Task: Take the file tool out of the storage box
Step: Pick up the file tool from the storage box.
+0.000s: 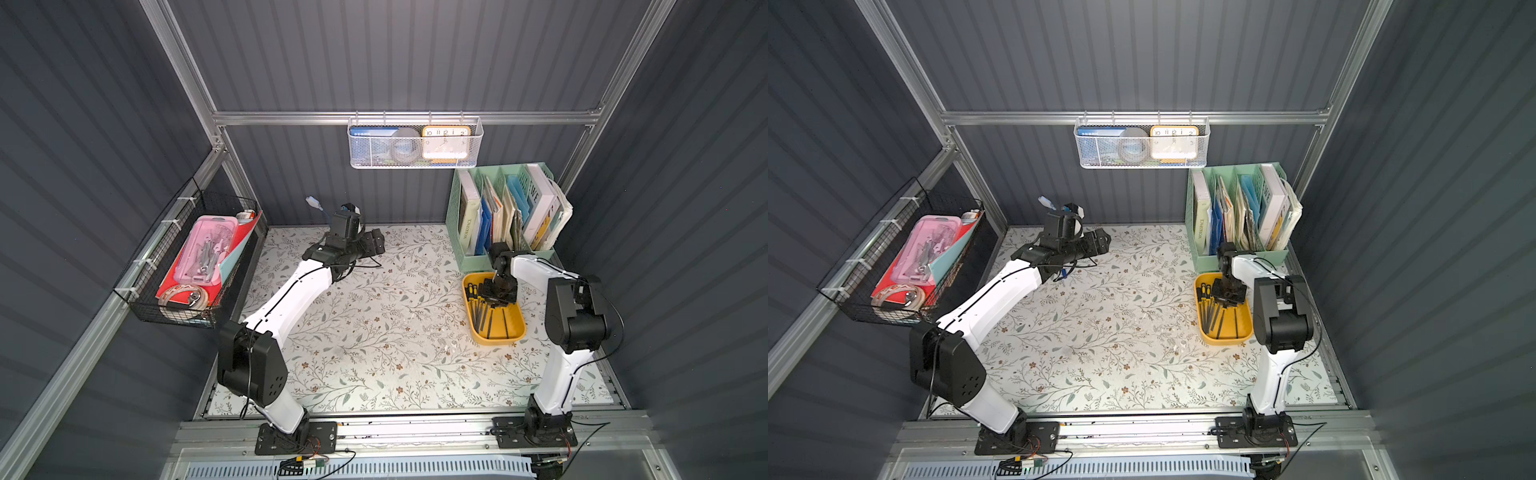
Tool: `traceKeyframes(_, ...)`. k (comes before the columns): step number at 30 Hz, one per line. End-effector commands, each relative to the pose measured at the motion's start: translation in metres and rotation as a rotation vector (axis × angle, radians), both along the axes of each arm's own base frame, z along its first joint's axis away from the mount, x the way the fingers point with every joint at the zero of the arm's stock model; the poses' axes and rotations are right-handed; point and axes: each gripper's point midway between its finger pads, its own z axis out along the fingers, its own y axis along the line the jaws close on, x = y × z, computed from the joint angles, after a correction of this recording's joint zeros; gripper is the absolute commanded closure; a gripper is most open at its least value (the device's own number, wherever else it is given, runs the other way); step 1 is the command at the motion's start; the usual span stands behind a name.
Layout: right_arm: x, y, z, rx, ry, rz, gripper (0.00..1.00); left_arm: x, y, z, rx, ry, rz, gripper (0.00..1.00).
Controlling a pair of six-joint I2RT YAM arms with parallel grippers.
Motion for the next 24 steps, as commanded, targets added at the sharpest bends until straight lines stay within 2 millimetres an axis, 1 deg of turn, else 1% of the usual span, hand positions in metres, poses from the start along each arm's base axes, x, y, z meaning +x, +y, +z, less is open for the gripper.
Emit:
traceKeyframes(1,-0.021,0.000,-0.014,0.004,0.078,0.003,0.87,-0.002,0.004,0.002,0.022,0.002,0.003,0.11)
traceKeyframes(3,-0.023,0.002,-0.015,0.011,0.083,0.007,0.90,-0.002,0.004,0.003,0.022,-0.001,0.002,0.11)
traceKeyframes(4,-0.024,0.002,-0.015,0.015,0.083,0.008,0.93,-0.002,0.004,0.004,0.021,-0.001,0.002,0.11)
traceKeyframes(7,-0.025,0.001,-0.007,0.012,0.064,0.013,0.99,-0.001,0.004,0.007,0.018,-0.008,0.003,0.11)
traceKeyframes(10,-0.023,0.001,0.012,0.011,0.027,0.027,1.00,-0.002,0.004,0.008,0.015,-0.011,0.003,0.11)
traceKeyframes(16,-0.018,0.005,0.065,0.027,-0.072,0.077,1.00,-0.002,0.004,0.011,0.008,-0.017,0.007,0.11)
traceKeyframes(19,-0.013,0.018,0.095,0.062,-0.149,0.124,1.00,-0.001,0.003,0.014,-0.003,-0.025,0.011,0.11)
traceKeyframes(22,-0.009,0.043,0.120,0.084,-0.214,0.195,1.00,0.000,0.004,0.017,-0.013,-0.030,0.023,0.11)
traceKeyframes(24,-0.008,0.064,0.131,0.108,-0.239,0.234,1.00,0.000,0.005,0.015,-0.015,-0.027,0.029,0.11)
